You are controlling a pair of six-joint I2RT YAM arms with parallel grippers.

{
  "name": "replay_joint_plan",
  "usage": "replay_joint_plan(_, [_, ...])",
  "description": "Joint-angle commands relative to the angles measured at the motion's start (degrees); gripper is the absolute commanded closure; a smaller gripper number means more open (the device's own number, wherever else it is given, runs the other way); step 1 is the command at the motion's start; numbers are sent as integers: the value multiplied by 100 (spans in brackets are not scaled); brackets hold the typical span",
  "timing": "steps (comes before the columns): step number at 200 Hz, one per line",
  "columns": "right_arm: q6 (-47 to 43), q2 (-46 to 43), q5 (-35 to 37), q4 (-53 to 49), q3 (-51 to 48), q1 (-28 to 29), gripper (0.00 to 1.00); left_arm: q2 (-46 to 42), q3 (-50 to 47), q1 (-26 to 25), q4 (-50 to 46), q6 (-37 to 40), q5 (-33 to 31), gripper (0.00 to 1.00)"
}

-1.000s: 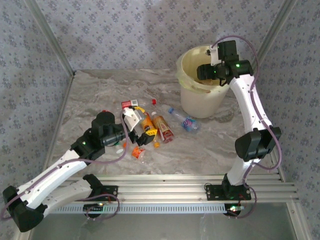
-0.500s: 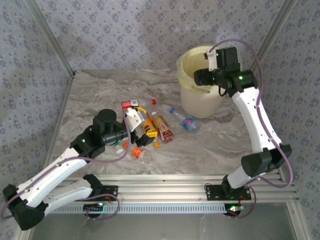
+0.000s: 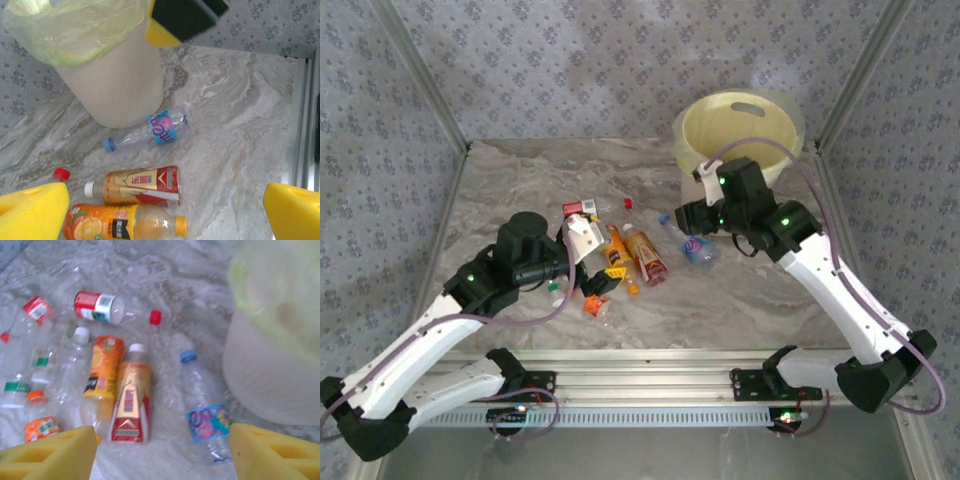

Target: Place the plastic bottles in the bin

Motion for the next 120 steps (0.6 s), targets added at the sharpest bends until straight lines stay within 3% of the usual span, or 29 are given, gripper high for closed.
replay_joint_plan(1, [327, -194, -203, 264, -528, 345, 29, -443, 113, -26, -861, -188, -171, 0])
replay_joint_plan(52, [904, 140, -829, 1377, -1642, 1329, 29, -1443, -435, -25, -1123, -609, -287, 0])
replay_joint_plan(120, [1542, 1479, -421, 2239, -1724, 2406, 25, -2029, -1211, -29, -585, -824, -141, 0])
